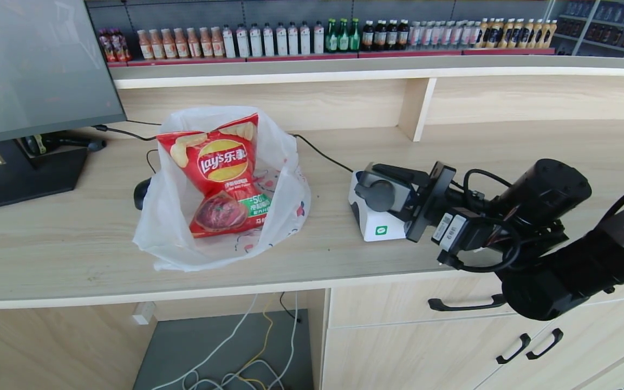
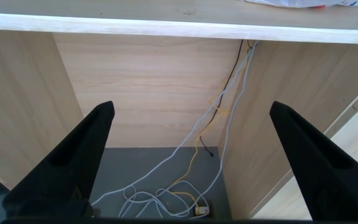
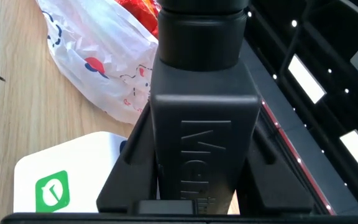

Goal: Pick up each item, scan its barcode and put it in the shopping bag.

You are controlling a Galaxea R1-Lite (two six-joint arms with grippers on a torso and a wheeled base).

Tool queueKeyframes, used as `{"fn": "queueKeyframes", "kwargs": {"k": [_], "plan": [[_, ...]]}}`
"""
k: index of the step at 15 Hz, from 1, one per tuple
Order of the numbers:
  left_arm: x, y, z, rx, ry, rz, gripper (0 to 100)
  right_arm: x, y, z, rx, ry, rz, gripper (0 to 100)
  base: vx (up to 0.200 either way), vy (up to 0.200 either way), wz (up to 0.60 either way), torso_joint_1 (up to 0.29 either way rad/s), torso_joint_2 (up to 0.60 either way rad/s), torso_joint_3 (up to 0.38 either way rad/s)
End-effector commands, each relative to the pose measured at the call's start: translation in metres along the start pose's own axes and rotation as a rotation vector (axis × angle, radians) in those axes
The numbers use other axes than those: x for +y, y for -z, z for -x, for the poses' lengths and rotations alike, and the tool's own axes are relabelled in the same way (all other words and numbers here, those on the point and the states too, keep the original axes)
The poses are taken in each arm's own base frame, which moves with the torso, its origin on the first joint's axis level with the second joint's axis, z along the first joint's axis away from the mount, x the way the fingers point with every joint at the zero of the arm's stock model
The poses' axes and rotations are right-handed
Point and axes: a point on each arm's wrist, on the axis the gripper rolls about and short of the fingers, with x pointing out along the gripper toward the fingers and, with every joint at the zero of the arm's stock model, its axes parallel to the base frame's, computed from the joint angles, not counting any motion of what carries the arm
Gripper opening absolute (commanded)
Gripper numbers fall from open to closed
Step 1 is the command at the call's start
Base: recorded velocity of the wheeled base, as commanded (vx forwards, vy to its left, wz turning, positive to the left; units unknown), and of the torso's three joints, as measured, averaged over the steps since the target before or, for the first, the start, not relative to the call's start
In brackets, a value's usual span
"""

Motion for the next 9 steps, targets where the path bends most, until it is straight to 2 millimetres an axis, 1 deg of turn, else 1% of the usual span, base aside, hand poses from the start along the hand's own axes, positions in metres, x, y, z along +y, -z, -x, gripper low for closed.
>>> {"fn": "queueKeyframes", "kwargs": {"k": [1, 4, 9], "plan": [[0.0000, 0.0000, 0.0000, 0.000, 0.000, 0.000, 100, -0.0005, -0.0005, -0.0001, -0.002, 0.001, 0.003, 0, 0.000, 0.000, 0.00, 0.000, 0.00, 0.000], [0.0000, 0.0000, 0.0000, 0.000, 0.000, 0.000, 100, 0.0005, -0.0018, 0.0014, 0.002, -0.003, -0.005, 0, 0.000, 0.000, 0.00, 0.000, 0.00, 0.000], [0.0000, 0.0000, 0.0000, 0.000, 0.000, 0.000, 100, -0.0033, -0.0061, 0.0017, 0.002, 0.005, 0.009, 0, 0.000, 0.000, 0.00, 0.000, 0.00, 0.000]]}}
